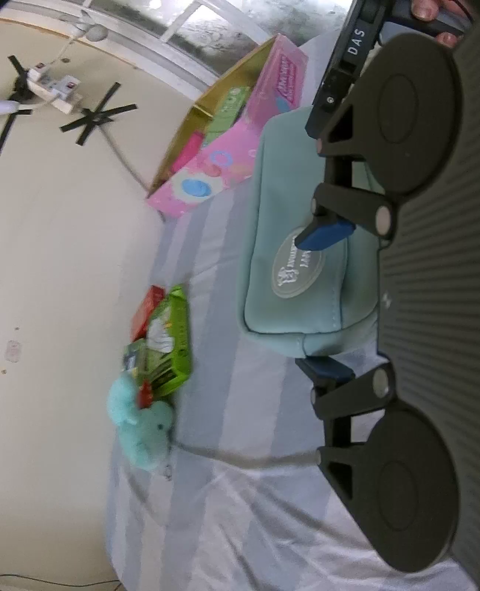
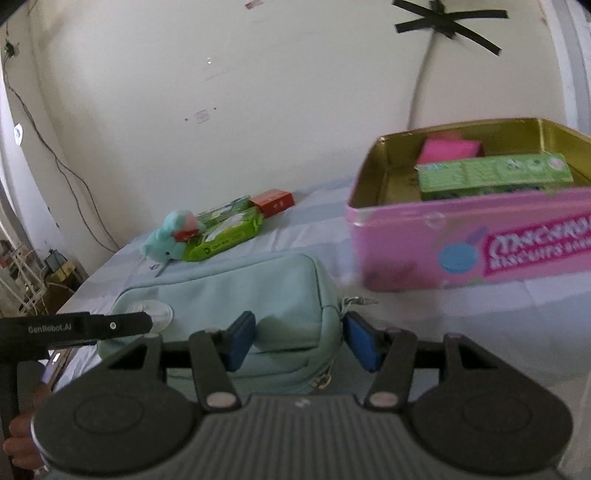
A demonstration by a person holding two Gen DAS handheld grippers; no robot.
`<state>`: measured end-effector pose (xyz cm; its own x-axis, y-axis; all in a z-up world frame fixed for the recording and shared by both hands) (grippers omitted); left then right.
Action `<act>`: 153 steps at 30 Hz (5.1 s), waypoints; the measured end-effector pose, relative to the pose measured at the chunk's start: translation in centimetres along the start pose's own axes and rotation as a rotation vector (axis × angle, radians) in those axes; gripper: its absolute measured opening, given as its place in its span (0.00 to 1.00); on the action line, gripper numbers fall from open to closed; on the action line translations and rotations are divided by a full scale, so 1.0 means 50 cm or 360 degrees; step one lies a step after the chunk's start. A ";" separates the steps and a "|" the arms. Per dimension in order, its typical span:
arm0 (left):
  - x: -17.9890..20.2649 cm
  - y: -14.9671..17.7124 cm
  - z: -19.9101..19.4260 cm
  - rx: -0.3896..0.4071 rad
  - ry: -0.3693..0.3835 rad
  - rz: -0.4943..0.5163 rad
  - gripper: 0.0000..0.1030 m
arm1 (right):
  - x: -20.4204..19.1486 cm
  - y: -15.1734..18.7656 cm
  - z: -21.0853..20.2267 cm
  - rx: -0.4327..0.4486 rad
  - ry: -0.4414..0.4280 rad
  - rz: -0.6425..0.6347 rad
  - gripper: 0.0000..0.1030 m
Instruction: Organize objects
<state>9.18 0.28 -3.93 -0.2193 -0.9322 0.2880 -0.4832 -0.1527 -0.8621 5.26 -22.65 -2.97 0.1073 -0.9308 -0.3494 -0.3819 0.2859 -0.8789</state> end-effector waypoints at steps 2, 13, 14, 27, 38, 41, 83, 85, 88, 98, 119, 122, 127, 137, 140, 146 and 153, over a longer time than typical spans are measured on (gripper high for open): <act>0.003 0.010 0.003 -0.0040 -0.0005 -0.0014 0.61 | 0.006 0.007 -0.003 -0.0003 0.0000 0.0008 0.52; -0.001 0.035 0.008 -0.0060 -0.0122 0.0048 0.83 | 0.034 0.031 -0.025 -0.0015 -0.0049 0.0045 0.65; -0.002 0.035 0.008 -0.0060 -0.0121 0.0051 0.83 | 0.034 0.035 -0.026 -0.0018 -0.0050 0.0038 0.65; 0.042 -0.006 -0.009 -0.0015 -0.0031 0.0077 0.62 | -0.018 0.011 -0.052 0.0084 0.0026 -0.0179 0.57; 0.311 -0.169 0.079 0.0259 0.0298 0.0246 0.63 | 0.112 -0.214 -0.122 0.0596 0.0265 -0.0243 0.58; 0.379 -0.154 0.156 0.0172 0.0357 0.0260 0.63 | 0.207 -0.232 -0.117 0.0594 0.0361 -0.0174 0.58; 0.234 -0.094 0.082 0.0248 -0.0090 0.0578 0.67 | 0.183 -0.132 -0.130 0.0542 0.0378 0.0053 0.74; 0.207 -0.095 0.077 0.0254 -0.0115 0.0571 0.67 | 0.160 -0.122 -0.118 0.0519 0.0366 0.0037 0.74; 0.165 -0.094 0.072 0.0260 -0.0167 0.0559 0.67 | 0.124 -0.111 -0.104 0.0488 0.0332 -0.0001 0.74; 0.013 -0.096 0.080 0.0229 -0.0350 0.0451 0.67 | 0.003 -0.079 -0.030 0.0354 0.0201 -0.0141 0.74; -0.271 -0.110 0.067 0.0299 -0.0647 -0.0136 0.69 | -0.337 -0.088 0.374 -0.0058 -0.0384 -0.0184 0.71; -0.263 -0.107 0.066 0.0294 -0.0652 -0.0110 0.70 | -0.365 -0.098 0.457 -0.0117 -0.0421 -0.0056 0.71; -0.266 -0.109 0.066 0.0298 -0.0649 -0.0124 0.71 | -0.363 -0.063 0.546 -0.0324 -0.0428 0.0125 0.28; -0.275 -0.111 0.065 0.0315 -0.0644 -0.0185 0.71 | -0.345 -0.160 0.270 0.0078 -0.0440 -0.0384 0.26; -0.267 -0.112 0.067 0.0311 -0.0590 -0.0183 0.71 | -0.325 -0.147 0.143 0.0198 -0.0287 -0.0922 0.26; -0.214 -0.117 0.062 0.0338 -0.0313 -0.0194 0.71 | -0.284 -0.029 0.010 0.0032 -0.0159 -0.1497 0.27; -0.196 -0.119 -0.021 0.0314 -0.0195 -0.0277 0.71 | -0.410 0.069 0.007 0.0087 -0.0550 -0.1371 0.45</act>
<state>13.31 10.68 -1.21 -0.0374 -0.9172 0.3967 -0.3278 -0.3638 -0.8719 2.06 -2.50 1.05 0.6045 -0.7100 0.3613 -0.0004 -0.4538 -0.8911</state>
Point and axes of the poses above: each gripper's, at about its wrist camera, not at the fingertips, and z roughly the way its jaws point, x to its right, y to its underside, the point moved 8 cm from there along z, roughly the way its jaws point, and after that the axes turned 14 degrees about x, right-handed, at the moved point
